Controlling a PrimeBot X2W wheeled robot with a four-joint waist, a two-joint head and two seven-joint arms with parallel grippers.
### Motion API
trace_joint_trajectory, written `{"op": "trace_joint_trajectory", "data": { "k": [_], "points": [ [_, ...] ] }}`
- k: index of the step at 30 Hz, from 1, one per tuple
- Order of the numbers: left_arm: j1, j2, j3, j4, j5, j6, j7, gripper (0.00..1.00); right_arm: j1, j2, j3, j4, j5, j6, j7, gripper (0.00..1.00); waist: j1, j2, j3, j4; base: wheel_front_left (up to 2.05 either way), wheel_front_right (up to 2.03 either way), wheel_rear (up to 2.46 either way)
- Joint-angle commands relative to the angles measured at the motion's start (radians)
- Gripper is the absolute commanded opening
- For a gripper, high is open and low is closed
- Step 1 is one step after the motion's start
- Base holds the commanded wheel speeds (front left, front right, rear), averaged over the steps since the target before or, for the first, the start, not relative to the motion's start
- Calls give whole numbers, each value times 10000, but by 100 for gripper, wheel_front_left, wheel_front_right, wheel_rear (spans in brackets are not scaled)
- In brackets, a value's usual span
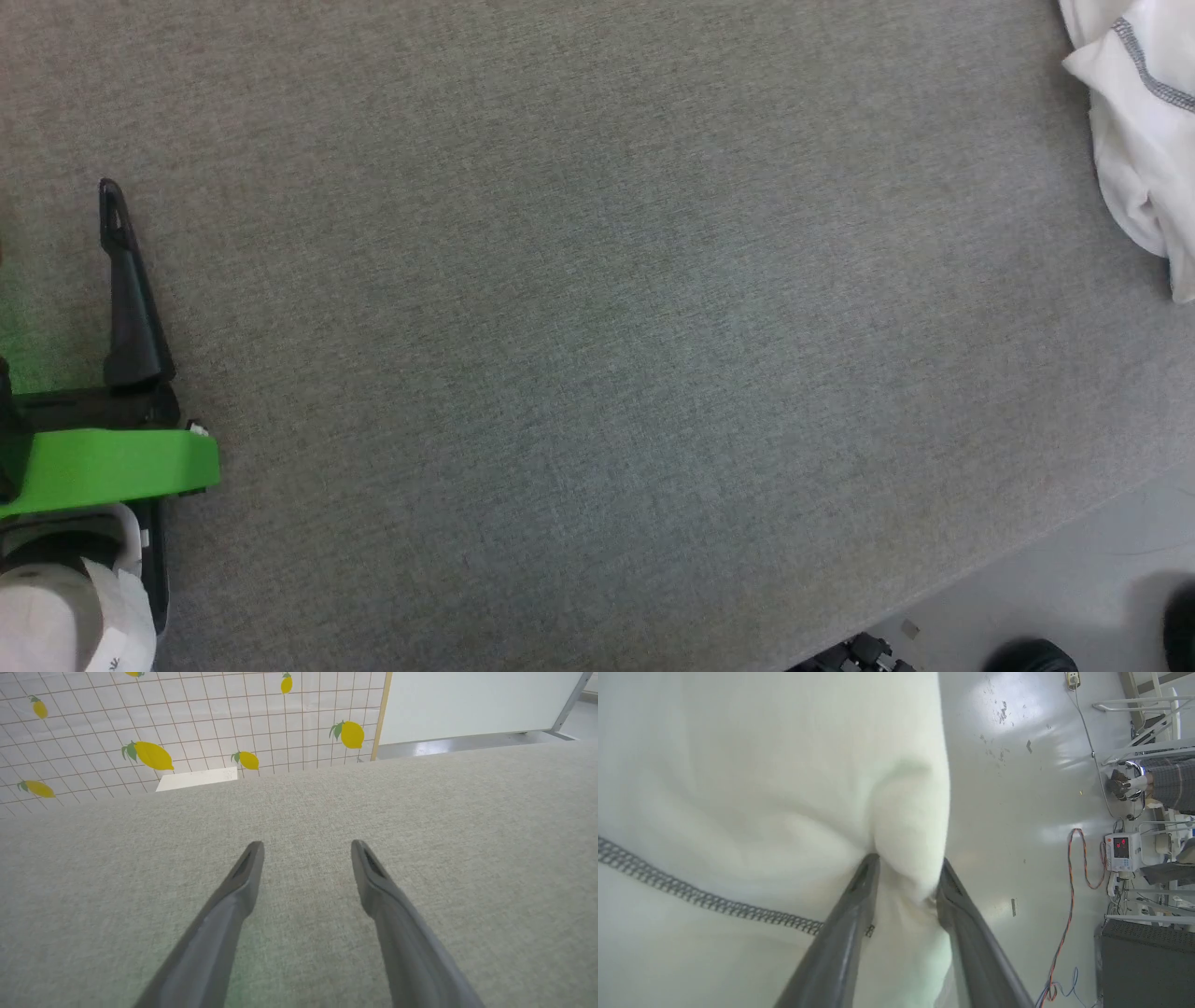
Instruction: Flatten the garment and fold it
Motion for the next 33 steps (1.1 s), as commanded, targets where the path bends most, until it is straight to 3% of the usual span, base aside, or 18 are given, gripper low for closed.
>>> {"op": "trace_joint_trajectory", "data": {
  "k": [1, 6, 13, 18, 26, 33],
  "points": [
    [112, 98, 44, -48, 127, 98, 36, 100, -236, 102, -108, 195, -112, -19, -18, 100, -2, -1, 20, 32, 0, 0, 0],
    [182, -73, -92, 173, -14, 123, -153, 100, -579, 204, -751, 548, -241, -19, -138, 100, -2, -1, -585, 22, 0, 0, 0],
    [223, -563, -277, 1181, -488, 91, -1012, 100, -1272, 613, -1581, -36, 119, -19, -2136, 100, -2, -1, -2220, 402, 0, 0, 0],
    [352, -914, -270, 1950, -931, 22, -1727, 100, -1236, 1204, -1908, -1614, 985, -19, -3366, 100, -2, -1, -3539, 961, 0, 0, 0],
    [414, -1288, -381, 2730, -1223, 19, -2295, 100, 689, 2185, -2275, -5049, 2280, -19, -3825, 100, -2, -1, -5053, 2147, 0, 0, 0],
    [325, -1350, -475, 3271, -1228, 132, -2160, 100, 3245, 3443, -3171, -7168, 1115, -19, -3971, 100, -2, -1, -5856, 3050, 0, 0, 0]
  ]
}}
